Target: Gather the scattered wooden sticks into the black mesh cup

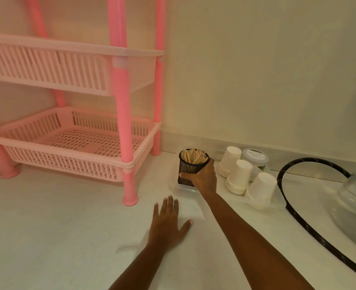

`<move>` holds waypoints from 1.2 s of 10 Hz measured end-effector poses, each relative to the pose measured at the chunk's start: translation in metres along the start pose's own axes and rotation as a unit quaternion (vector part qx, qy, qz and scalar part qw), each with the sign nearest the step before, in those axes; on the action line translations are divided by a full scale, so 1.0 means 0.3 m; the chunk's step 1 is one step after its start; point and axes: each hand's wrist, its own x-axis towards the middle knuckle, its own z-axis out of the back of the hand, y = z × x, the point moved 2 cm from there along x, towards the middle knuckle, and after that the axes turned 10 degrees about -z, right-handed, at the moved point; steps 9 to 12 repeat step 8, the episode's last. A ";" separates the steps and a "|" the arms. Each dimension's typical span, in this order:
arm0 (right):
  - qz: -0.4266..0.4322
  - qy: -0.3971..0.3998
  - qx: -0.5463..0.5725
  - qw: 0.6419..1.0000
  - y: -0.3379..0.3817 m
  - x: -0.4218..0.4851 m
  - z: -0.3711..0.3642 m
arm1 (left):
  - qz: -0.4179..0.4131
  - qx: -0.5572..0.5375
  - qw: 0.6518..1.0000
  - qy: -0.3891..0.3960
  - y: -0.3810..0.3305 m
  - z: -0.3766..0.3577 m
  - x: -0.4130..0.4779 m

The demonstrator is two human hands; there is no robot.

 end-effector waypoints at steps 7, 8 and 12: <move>-0.003 0.082 -0.172 0.982 -0.055 -0.053 0.010 | 0.009 -0.023 1.000 0.006 0.003 -0.003 0.008; 0.037 0.045 -0.203 0.977 -0.084 -0.081 0.025 | 0.001 -0.023 1.000 0.006 -0.003 -0.001 -0.002; 0.037 0.045 -0.203 0.977 -0.084 -0.081 0.025 | 0.001 -0.023 1.000 0.006 -0.003 -0.001 -0.002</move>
